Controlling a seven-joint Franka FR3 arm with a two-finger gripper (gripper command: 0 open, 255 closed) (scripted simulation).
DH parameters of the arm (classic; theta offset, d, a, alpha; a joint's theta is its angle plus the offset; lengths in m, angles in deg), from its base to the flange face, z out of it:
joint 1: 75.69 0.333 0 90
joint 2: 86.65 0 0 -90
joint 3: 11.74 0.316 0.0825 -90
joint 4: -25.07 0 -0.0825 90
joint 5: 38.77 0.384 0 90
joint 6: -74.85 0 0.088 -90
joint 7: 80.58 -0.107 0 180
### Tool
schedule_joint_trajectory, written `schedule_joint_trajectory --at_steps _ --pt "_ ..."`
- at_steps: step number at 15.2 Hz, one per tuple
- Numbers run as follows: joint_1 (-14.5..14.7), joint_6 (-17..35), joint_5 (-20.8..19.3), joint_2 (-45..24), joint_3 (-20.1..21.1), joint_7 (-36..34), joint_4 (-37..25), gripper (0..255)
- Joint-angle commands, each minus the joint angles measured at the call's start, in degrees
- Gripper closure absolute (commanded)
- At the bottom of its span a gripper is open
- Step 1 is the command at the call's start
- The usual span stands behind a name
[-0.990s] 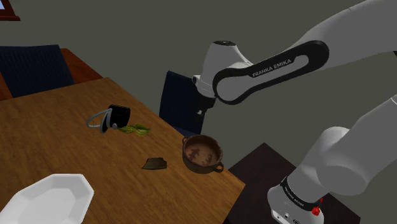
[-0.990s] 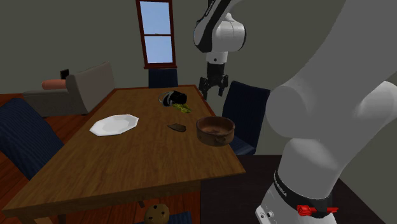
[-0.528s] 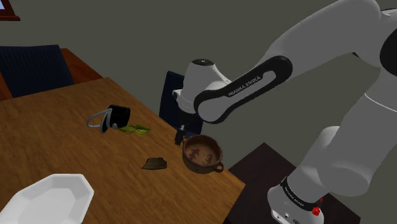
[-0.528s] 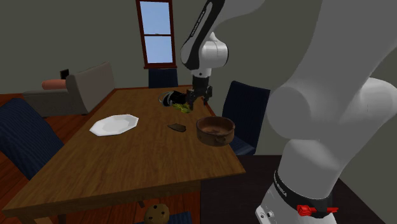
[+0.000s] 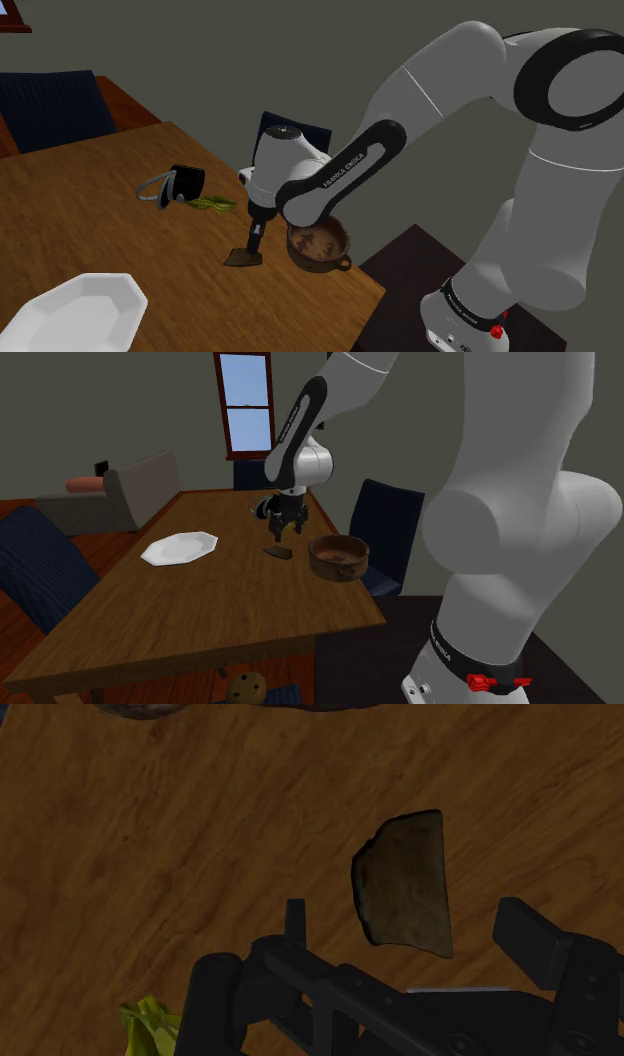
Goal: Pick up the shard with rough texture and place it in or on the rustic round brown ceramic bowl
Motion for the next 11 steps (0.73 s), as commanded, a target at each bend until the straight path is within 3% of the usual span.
schedule_joint_trajectory --at_steps 1,11 --pt "1.9 1.4 -1.8 -3.9 -0.1 -0.9 -2.8 0" --pt "4.1 5.7 -4.2 -10.6 -2.1 -2.5 -5.1 0"
